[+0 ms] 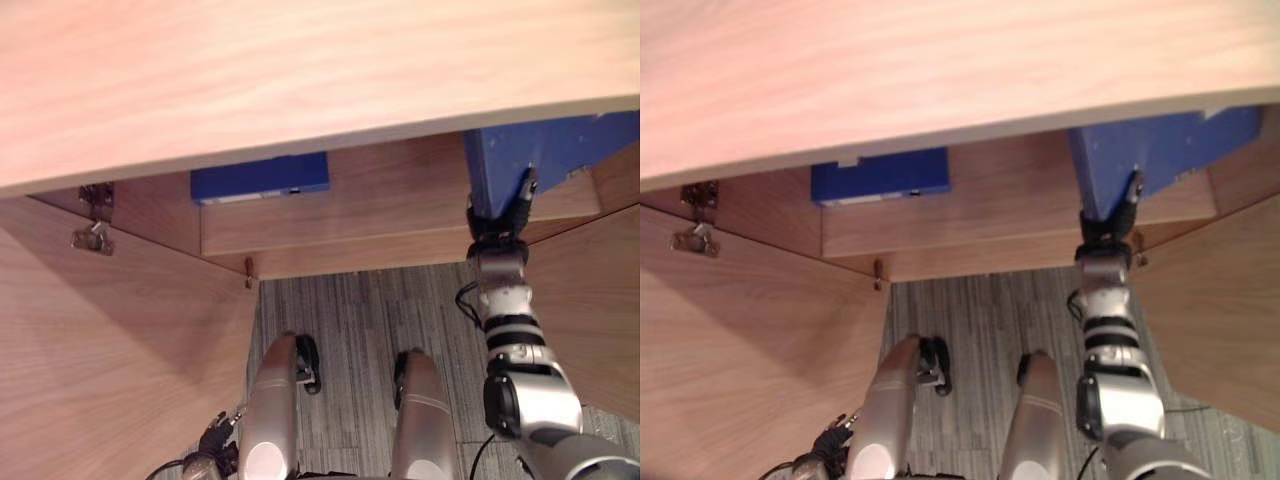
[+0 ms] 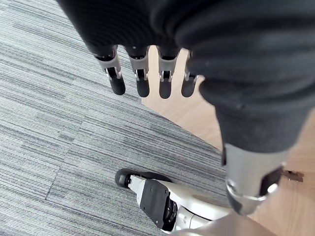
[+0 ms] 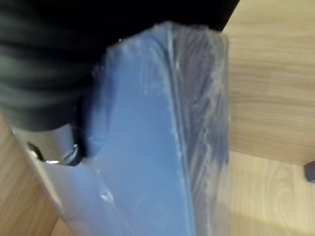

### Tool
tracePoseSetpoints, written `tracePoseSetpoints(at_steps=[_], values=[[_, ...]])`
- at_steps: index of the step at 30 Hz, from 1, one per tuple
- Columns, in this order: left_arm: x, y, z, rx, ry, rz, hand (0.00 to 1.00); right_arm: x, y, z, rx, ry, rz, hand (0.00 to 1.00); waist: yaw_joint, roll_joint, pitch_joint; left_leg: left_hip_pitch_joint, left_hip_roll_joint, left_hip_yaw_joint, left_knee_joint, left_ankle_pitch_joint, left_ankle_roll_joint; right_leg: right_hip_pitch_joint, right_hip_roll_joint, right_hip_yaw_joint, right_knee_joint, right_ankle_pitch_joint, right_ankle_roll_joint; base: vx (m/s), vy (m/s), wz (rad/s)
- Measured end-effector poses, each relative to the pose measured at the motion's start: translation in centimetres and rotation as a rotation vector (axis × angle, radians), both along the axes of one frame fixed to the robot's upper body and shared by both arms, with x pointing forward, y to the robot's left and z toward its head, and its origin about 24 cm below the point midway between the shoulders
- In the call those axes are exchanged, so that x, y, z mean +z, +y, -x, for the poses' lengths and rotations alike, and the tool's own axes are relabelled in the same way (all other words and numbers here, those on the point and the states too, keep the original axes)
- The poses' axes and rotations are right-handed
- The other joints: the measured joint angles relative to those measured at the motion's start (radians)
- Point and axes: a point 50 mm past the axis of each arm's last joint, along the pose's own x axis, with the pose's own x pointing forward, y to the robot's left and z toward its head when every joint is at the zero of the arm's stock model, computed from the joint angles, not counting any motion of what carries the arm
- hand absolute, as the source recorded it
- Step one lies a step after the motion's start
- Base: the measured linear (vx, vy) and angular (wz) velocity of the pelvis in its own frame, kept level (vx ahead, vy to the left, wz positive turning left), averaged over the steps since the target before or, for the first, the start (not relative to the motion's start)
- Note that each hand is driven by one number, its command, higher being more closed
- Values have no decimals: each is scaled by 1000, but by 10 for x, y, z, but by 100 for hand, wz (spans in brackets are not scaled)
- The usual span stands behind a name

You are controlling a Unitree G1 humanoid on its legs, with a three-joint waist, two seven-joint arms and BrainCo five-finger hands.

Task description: Walk over to the cabinet, pick up the folder, carry it to the office cabinet, place the folder inside the office cabinet, then close the office cabinet door

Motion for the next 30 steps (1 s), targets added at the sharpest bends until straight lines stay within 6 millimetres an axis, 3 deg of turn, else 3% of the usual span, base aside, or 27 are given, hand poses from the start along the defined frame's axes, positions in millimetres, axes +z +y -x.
tracePoseSetpoints(at_steps=[7,10,14,15,21,26,30], values=[[3,-4,-7,123,-43,59,0,46,-8,-17,-67,36,-47,100,20,13,21,-94,-5,-23,63,0,3,-83,-18,-10,75,-15,0,-46,2,10],[5,-6,-10,140,-62,61,0,73,-12,-21,-90,34,-9,100,22,22,27,-141,-17,-28,75,8,8,-130,-30,-10,101,-17,0,-42,-4,11],[7,-8,-13,139,-80,54,0,92,-11,-24,-101,55,91,100,26,32,32,-183,-19,-34,94,12,9,-171,-32,-10,127,-21,-2,-8,-13,7],[8,-9,-13,145,-82,51,0,94,-10,-24,-104,57,117,0,26,37,34,-193,-20,-37,101,12,9,-180,-33,-11,135,-25,-2,1,-18,7],[6,-10,-10,217,-77,59,0,108,-1,-27,-86,52,214,0,25,38,35,-225,-31,-43,115,16,3,-215,-48,-11,175,-41,-7,-7,-33,8],[5,-12,-7,270,-74,84,0,115,-5,-26,-95,13,312,0,28,38,35,-245,-35,-58,137,17,1,-226,-53,-23,203,-56,-11,-8,-35,9],[5,-12,-7,277,-82,93,0,125,-2,-24,-82,-18,501,0,26,38,35,-253,-35,-62,139,19,-3,-233,-52,-24,207,-56,-11,0,0,0]])
